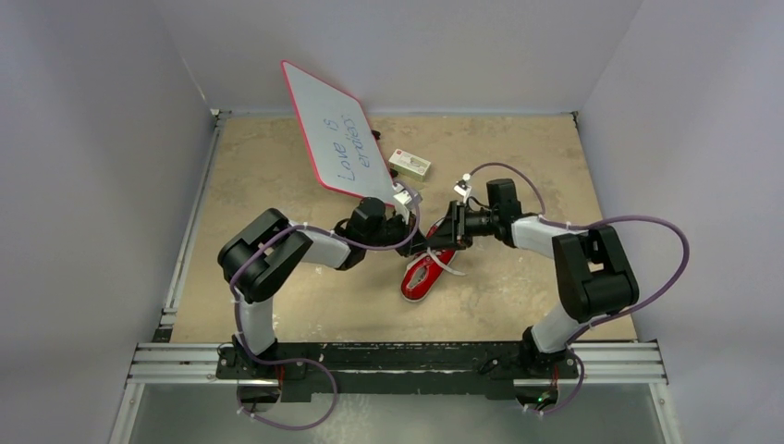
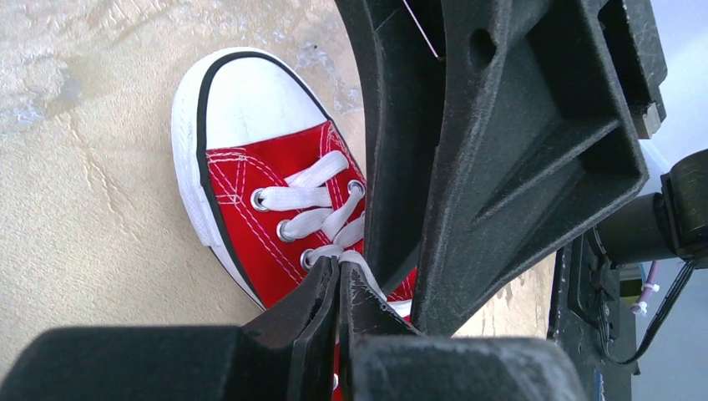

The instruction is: Tie the shoes

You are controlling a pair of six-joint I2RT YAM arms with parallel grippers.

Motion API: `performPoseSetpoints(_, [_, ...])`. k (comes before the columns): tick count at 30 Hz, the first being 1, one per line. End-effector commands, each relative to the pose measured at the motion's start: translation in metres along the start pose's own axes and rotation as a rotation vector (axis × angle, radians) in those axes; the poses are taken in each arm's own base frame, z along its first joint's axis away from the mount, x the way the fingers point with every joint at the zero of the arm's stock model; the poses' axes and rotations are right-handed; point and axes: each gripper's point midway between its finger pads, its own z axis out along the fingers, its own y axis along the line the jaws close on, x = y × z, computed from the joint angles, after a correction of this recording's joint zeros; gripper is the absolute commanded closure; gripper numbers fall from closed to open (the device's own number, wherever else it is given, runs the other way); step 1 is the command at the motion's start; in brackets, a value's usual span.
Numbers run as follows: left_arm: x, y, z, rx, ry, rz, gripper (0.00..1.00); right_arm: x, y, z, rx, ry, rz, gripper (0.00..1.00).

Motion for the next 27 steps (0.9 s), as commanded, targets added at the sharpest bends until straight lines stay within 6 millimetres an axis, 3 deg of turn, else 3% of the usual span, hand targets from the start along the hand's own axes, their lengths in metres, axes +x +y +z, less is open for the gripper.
performPoseSetpoints(1, [-0.015, -0.042, -0.001, 0.159, -0.056, 0.07, 1.0, -0.013, 0.026, -0.01, 0.043, 0.017, -0.159, 0.61])
performPoseSetpoints(5, [-0.011, -0.04, -0.001, 0.151, -0.048, 0.065, 1.0, -0.007, 0.023, -0.025, 0.154, 0.034, -0.155, 0.59])
performPoseSetpoints(10, [-0.003, -0.032, -0.001, 0.103, 0.001, 0.063, 1.0, -0.013, 0.02, -0.042, 0.244, -0.039, -0.152, 0.6])
performPoseSetpoints(16, [0.003, -0.032, -0.001, 0.115, 0.021, 0.058, 1.0, -0.016, -0.02, -0.056, 0.401, -0.099, -0.021, 0.68])
performPoseSetpoints(19, [0.001, -0.031, -0.001, 0.11, 0.021, 0.067, 1.0, -0.007, -0.034, -0.054, 0.425, -0.053, -0.002, 0.77])
performPoseSetpoints(27, [-0.009, -0.031, 0.006, 0.117, -0.02, 0.046, 1.0, -0.005, -0.036, -0.035, 0.309, 0.028, -0.018, 0.83])
